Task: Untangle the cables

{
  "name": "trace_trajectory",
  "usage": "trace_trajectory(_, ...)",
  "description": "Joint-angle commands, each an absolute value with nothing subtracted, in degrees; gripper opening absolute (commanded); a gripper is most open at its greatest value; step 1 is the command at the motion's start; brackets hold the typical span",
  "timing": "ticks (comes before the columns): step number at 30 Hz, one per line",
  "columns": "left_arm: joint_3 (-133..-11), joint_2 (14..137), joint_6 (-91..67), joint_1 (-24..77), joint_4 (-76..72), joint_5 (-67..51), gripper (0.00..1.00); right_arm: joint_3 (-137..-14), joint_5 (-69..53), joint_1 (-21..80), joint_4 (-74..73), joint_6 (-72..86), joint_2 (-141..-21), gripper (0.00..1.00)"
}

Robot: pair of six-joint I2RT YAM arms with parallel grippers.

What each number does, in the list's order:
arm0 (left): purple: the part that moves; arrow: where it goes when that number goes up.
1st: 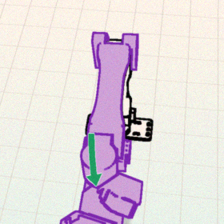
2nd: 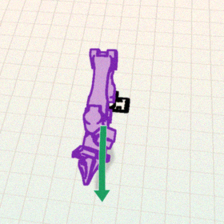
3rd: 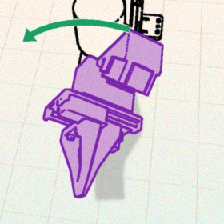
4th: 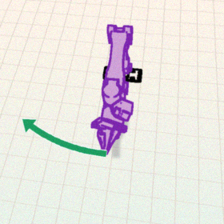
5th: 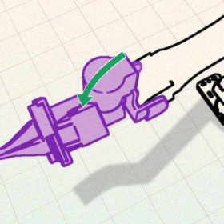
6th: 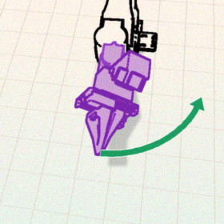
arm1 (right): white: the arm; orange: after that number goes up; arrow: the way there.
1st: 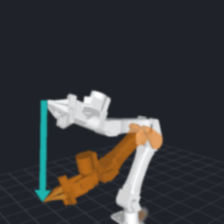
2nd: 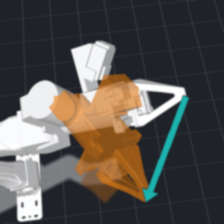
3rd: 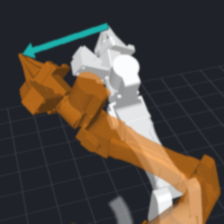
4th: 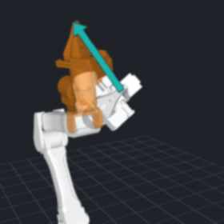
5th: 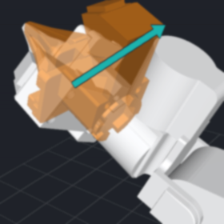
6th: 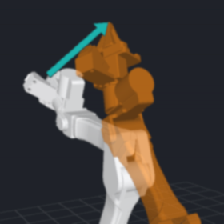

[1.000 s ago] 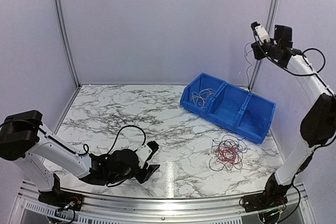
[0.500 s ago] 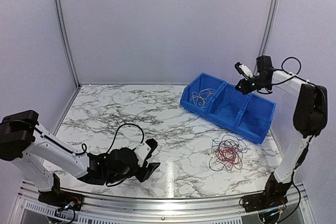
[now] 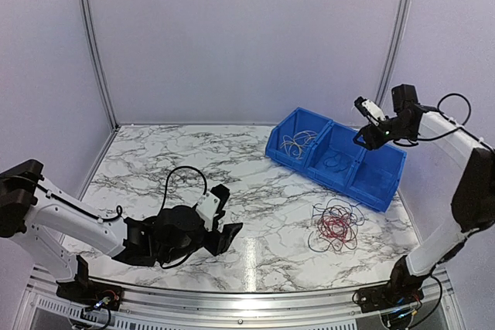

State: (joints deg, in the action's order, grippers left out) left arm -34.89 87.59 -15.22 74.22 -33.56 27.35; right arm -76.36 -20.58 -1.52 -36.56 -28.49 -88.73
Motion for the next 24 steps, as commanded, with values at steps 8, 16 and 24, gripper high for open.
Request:
trace_trajectory(8, -42.76, 92.54, -24.53, 74.40, -32.89, 31.67, 0.74, -55.42, -24.26, 20.05, -42.27, -39.63, -73.78, 0.55)
trace_trajectory(16, -44.28, 95.28, -23.23, 74.36, -33.75, 26.84, 0.74, -51.74, -16.37, 24.38, -38.32, -37.71, -78.82, 0.62)
trace_trajectory(24, -46.45, 97.74, -22.54, 74.44, -33.80, 22.83, 0.72, -54.19, -13.45, 24.54, -37.71, -36.79, -83.59, 0.24)
